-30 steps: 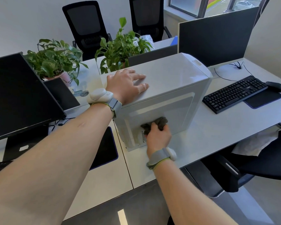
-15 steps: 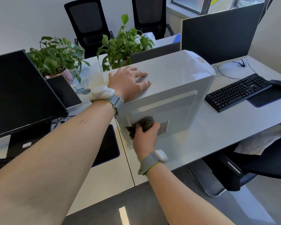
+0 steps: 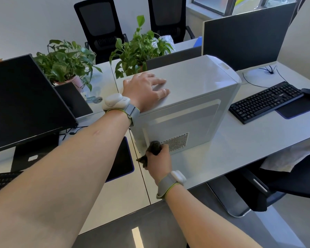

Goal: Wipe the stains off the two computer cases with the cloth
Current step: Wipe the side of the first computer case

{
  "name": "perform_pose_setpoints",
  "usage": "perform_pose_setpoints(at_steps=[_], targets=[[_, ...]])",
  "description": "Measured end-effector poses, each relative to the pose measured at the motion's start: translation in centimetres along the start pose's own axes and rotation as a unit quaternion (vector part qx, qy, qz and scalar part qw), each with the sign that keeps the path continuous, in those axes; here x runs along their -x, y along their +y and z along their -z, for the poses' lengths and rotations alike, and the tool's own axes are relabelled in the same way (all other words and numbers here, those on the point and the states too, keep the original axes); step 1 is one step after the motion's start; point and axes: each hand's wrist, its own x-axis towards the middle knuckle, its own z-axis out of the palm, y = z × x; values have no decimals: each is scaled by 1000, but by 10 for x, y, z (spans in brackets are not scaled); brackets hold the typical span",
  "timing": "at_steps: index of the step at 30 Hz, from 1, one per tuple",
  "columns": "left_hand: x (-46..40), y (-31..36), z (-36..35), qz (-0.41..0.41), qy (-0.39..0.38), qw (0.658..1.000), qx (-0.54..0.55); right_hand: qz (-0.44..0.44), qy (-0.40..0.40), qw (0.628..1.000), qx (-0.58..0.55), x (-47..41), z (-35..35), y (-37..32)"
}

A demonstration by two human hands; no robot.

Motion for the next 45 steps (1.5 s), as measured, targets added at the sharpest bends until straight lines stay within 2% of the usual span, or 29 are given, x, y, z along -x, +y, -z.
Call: perform_pose_setpoints(at_steps=[2,6,8,11,15,17,20,22,24,27,32,35,37,40,43,45], targets=[[0,-2,0,2,2,1000,-2,-23,-20,1000,7,3,-7,13],[-1,-1,0,2,-1,1000,-5,-134,-45,986,-87,7,-14,14],[-1,-1,0,2,-2,1000,-6,-148,-63,977,-141,5,-15,1],[-1,-2,-1,0,-2,1000,-4,-126,-74,967,-209,7,-14,-26],[-2,-2,-1,0,0,1000,-3,9,-106,962,-250,25,-7,-46],[-3,-2,-1,0,-2,1000,-4,16,-101,965,-241,25,-4,-44],[-2,-2,-2,2,-3,1000,-6,-92,-102,972,-192,14,-8,-35],[-2,-2,-1,-1,-6,1000,-7,-181,-97,961,-187,9,-12,-33],[-1,-1,-2,-5,-8,1000,-14,-196,-92,955,-200,6,-14,-38],[-1,-2,-2,-1,-10,1000,-13,-133,-91,958,-236,14,-4,-61],[-2,-2,-1,3,-11,1000,-14,76,-120,956,-257,36,11,-90],[-2,-2,0,1,-13,1000,-15,103,-121,954,-254,32,22,-89],[-2,-2,0,1,-11,1000,-12,56,-127,970,-202,26,27,-70],[-1,-2,-1,3,-13,1000,-4,-119,-128,980,-90,5,18,-14],[-1,-1,0,3,-12,1000,-9,-295,-116,947,-57,-23,1,36],[-1,-1,1,3,-13,1000,-9,-333,-111,933,-80,-35,-8,54]])
